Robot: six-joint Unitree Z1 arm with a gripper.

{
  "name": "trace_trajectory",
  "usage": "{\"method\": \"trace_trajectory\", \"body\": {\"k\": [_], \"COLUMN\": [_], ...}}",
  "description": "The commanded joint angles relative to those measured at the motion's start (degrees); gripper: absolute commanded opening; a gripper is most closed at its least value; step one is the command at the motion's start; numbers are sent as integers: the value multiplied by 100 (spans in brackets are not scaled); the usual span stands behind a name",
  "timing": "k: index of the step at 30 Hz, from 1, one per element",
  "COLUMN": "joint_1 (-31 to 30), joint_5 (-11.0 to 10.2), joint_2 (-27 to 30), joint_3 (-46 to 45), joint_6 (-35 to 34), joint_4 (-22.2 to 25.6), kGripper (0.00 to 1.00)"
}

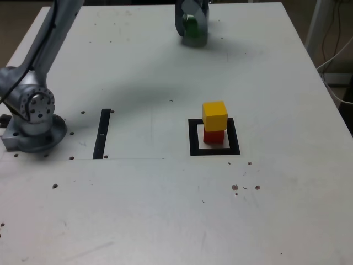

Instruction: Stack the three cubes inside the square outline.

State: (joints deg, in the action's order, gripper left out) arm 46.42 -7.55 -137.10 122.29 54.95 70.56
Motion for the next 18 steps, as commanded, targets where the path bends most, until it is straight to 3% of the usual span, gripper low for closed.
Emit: {"method": "trace_trajectory", "body": {"k": [1,7,14,18], "joint_1": [7,-131,-770,-1232], "joint_5": [94,251,-131,-223], "joint_2": [18,286,1016,1646], "joint_3": [49,86,-66,-244], "joint_6": [3,-156,-821,-1180], "joint_4": [108,360,679,828], "kGripper": [16,14,14,14]}}
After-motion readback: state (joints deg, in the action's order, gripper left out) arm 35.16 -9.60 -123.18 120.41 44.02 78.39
